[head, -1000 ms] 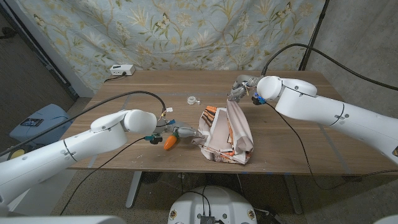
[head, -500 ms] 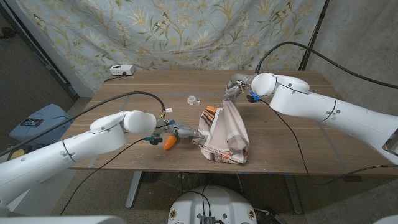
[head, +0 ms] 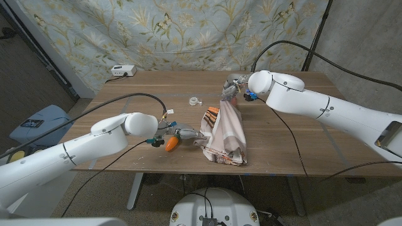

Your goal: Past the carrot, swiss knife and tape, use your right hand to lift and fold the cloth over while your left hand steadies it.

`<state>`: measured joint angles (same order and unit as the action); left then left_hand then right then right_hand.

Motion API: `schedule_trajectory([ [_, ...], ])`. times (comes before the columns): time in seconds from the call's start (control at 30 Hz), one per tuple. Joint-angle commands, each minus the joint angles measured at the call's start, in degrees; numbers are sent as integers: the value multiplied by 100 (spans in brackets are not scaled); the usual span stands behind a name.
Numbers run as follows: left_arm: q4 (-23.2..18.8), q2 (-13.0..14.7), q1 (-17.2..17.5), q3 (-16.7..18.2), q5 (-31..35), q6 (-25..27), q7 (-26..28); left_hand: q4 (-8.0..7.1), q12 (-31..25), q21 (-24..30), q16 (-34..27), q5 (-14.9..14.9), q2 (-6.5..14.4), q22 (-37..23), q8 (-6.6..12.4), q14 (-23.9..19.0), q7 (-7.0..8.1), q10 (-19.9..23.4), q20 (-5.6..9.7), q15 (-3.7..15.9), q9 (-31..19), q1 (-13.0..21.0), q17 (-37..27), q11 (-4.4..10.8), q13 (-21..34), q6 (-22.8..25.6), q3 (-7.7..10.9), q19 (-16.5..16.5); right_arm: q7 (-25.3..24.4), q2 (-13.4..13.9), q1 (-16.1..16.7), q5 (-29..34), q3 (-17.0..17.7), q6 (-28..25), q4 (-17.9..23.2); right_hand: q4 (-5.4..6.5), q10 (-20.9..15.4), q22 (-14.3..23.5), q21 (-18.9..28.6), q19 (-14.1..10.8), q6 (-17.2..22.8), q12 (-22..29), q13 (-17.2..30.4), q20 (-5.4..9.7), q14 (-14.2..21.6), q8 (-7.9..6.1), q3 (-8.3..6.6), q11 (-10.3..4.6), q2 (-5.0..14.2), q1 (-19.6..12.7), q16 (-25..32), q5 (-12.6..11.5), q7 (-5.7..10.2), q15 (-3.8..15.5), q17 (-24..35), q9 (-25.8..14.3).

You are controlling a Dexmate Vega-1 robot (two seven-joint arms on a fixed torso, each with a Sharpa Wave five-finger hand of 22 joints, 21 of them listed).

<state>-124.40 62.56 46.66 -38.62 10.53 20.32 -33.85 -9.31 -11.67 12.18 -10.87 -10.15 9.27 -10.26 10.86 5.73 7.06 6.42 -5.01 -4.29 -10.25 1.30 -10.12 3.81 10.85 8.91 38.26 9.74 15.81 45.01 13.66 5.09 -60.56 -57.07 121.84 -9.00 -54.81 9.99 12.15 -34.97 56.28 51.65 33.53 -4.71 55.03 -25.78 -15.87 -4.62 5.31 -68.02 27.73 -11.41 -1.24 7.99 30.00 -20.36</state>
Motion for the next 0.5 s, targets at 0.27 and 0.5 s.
schedule_trajectory([
  [0.27,64,19,66,2,-135,-94,92,10,-26,-3,14,-15,5,-22,-16,-13,13,22,-2,-2,-16,71,-14,-33,10,23,63,565,527,-689,-395,302,-278,505,-823,11,-3,14,-6,-76,0,-6,3,-12,43,-15,56,35,5,-70,-14,28,-31,385,39,-7],
  [0.5,63,78,127,60,-222,-108,152,23,-26,-2,15,-15,-2,-22,-13,-20,16,25,5,3,-16,83,-10,-25,10,34,78,558,620,-892,-468,358,-371,614,-1161,23,7,14,-13,-73,-1,-6,13,-8,39,-13,73,32,15,-68,-33,30,-33,388,46,-10],
])
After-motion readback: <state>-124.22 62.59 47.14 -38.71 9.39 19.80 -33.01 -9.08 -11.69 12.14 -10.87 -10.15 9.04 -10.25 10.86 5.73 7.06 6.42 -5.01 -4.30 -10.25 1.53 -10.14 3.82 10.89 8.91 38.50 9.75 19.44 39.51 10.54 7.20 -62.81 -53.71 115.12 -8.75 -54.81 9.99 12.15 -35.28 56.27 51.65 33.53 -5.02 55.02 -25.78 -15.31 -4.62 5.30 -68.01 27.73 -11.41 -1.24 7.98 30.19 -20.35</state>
